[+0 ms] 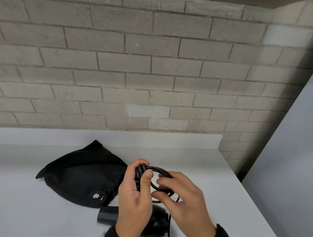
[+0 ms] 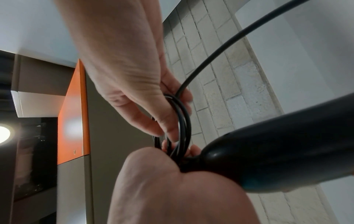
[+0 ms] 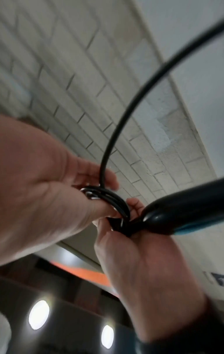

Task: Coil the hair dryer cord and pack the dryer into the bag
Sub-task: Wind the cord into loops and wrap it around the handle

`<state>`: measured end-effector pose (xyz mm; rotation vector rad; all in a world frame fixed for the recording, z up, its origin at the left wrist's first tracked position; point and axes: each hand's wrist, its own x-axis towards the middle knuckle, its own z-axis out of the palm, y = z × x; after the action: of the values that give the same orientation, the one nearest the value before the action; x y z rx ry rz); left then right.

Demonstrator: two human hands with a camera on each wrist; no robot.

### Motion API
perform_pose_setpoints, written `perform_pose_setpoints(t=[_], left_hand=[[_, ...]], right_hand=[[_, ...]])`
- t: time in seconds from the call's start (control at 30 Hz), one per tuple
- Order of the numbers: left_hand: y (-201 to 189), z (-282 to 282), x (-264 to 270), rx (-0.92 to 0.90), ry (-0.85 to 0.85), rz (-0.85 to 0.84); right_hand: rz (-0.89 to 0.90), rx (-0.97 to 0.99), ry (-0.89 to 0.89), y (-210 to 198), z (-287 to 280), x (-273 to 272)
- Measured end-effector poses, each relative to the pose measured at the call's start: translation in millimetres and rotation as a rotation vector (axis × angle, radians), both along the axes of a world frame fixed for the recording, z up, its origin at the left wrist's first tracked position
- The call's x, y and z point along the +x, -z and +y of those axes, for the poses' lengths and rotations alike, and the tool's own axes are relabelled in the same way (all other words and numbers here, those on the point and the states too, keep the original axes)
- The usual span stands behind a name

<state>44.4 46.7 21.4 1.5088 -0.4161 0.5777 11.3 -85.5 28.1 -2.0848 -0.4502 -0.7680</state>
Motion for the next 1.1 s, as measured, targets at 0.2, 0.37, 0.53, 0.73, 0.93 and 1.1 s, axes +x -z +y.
perform_pose_setpoints(t=[0.2,0.37,0.53,0.73,0.93,1.1], left_hand=[[5.4,-3.3,3.9,0.164,-0.133,-0.075],[7.5,-1.1,7.6,0.25,-0.16,-0.118],[9.4,2.4,8.7,0.265,-0.144,-0.162],[9.7,4.5,6.1,0.261,-0.138,-0.196],[10.5,3.5,11.5,0.244,-0.162,-0.152],[12.4,3.6,14.5,0.272,-0.167,-0.146]], right_hand=[[-0.19,-0.385,0.349,-6.0,5.3,-9.1],[0.17,-0.144,0.232,-19.5,8.4,-16.5],[0.721,0.297,-0.04,-49.8,-5.5,-13.7],[0.986,0.74,-0.361,-60.9,-21.2,-6.3],[0.446,0.158,-0.146,-36.7,-19.6,-14.6],[0.155,-0.07,0.069,-14.6,-9.7,-17.6]])
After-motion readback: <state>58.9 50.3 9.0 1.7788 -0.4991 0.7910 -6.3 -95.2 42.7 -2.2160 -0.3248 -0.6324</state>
